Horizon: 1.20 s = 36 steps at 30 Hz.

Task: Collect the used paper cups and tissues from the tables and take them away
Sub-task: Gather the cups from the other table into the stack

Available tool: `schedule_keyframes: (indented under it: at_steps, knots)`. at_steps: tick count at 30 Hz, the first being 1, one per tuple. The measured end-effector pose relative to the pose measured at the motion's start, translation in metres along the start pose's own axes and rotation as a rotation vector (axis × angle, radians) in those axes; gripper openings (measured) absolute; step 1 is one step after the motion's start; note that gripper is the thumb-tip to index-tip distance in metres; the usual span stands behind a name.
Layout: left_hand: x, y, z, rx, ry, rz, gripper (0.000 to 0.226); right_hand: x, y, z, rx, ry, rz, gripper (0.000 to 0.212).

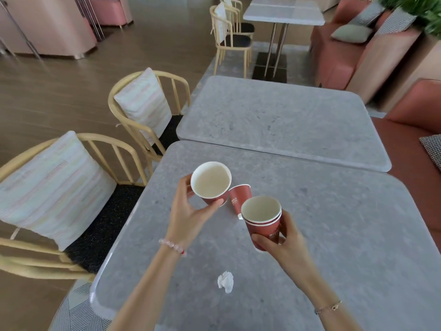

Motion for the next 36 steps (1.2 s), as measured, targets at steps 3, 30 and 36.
schedule_keyframes:
  at_steps: [3,30,36]
  knots:
    - [0.002,-0.006,0.023,0.023,-0.028,-0.010,0.062,-0.003,-0.007,0.006,-0.009,-0.001,-0.034,0.059]
    - [0.039,-0.044,0.061,-0.054,-0.188,-0.288,0.066,-0.007,-0.038,-0.004,-0.137,-0.007,-0.072,0.066]
    - [0.045,-0.049,0.060,-0.032,-0.138,-0.392,0.066,-0.006,-0.039,-0.003,-0.140,0.012,-0.085,0.063]
Point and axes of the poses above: each hand's wrist, its own y-axis towards the middle knuckle, its own x-axis out of the palm, z = x × y, the point moved 5 cm from there along y, towards the middle knuckle, and after that the axes turned 14 degrees about x, right-handed, at the moved point
